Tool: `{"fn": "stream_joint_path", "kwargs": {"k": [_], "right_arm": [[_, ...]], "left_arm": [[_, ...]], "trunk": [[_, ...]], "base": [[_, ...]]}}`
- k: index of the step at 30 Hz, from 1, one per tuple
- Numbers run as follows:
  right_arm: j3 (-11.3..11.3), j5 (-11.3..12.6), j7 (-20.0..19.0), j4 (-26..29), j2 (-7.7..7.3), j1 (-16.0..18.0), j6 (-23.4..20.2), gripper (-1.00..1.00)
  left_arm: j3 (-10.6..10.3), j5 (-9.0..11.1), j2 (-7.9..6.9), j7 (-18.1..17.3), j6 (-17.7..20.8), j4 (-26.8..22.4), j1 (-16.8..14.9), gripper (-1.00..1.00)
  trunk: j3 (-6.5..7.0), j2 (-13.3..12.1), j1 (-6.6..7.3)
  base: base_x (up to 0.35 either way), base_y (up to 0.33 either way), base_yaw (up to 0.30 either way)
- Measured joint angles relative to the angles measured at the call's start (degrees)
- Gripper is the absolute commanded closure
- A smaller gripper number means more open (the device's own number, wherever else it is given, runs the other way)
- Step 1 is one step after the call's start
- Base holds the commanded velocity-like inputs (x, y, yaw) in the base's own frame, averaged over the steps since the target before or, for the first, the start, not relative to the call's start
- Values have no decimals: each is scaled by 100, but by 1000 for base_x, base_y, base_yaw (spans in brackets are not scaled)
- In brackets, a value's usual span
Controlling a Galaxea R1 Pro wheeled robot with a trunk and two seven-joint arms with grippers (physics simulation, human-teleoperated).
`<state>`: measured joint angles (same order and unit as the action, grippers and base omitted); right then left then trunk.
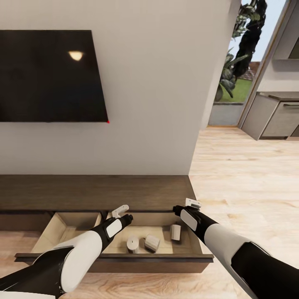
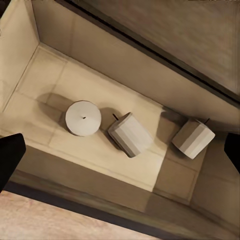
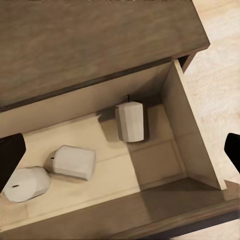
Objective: Place each of the two pumpkins and all three candles from the living room inside a cabinet in the living room (use any cabinet), then make sure every cabinet is closed, and position the cauldron so it is next to a table in the living room.
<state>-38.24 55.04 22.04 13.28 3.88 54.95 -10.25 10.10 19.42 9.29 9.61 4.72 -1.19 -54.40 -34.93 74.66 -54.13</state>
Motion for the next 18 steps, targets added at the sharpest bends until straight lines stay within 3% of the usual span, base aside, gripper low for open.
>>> {"fn": "stream_joint_path", "kwargs": {"k": [11, 18], "right_arm": [[0, 0, 0, -3, 26, -58, 2, -100], [0, 1, 0, -2, 26, -68, 18, -100]], "left_arm": [[0, 0, -3, 0, 0, 0, 6, -100], [0, 0, -8, -3, 13, 0, 9, -100]], "trunk": [[198, -441, 242], [198, -443, 242]], "base": [[0, 0, 0], [0, 0, 0]]}}
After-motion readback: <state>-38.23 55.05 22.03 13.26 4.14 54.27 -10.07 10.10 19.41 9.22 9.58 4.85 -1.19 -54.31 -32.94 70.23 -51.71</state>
